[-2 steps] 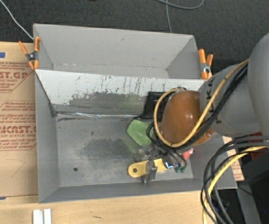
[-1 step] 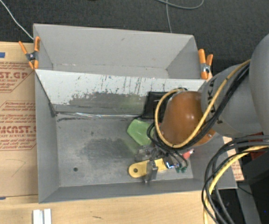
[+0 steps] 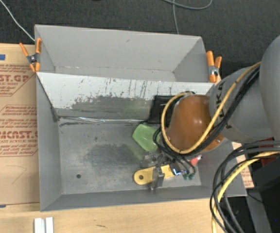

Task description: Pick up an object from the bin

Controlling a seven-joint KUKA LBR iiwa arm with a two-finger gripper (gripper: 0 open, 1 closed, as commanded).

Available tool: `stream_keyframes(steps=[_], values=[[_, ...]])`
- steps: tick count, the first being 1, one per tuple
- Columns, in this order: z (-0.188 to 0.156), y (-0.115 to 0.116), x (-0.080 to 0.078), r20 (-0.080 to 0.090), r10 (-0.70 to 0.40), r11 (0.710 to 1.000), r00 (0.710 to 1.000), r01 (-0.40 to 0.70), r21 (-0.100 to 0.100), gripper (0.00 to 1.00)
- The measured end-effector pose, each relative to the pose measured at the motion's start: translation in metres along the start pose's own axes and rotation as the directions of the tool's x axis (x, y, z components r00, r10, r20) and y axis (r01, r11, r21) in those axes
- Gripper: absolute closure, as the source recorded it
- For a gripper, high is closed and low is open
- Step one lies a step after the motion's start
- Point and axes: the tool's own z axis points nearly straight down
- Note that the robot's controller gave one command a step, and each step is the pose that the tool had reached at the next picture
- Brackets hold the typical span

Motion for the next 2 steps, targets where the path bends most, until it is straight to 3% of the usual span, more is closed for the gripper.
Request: stream_keyframes(steps=[1, 2], values=[[-0.0072, 0.0065, -0.0078, 0.001, -0.124, 0.992, 0.992, 0.124, 0.000, 1.00], [-0.0008, 0.0077, -0.0004, 0.011, -0.083, 0.997, 0.997, 0.083, 0.001, 1.00]])
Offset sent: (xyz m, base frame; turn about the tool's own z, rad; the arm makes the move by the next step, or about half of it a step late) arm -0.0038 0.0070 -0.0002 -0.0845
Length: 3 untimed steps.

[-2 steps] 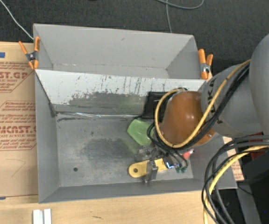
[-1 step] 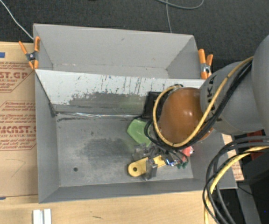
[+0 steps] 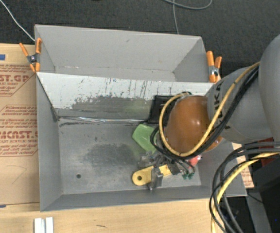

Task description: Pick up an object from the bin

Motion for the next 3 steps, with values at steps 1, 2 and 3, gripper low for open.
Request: stream_keyframes(steps=[1, 2, 3], values=[[0.002, -0.005, -0.005, -0.010, -0.035, 0.999, 0.999, 0.035, -0.002, 1.00], [0.001, 0.003, -0.002, 0.006, -0.046, 0.999, 0.999, 0.046, 0.001, 1.00], [0.001, -0.014, -0.008, -0.009, -0.083, 0.997, 0.997, 0.083, -0.002, 1.00]])
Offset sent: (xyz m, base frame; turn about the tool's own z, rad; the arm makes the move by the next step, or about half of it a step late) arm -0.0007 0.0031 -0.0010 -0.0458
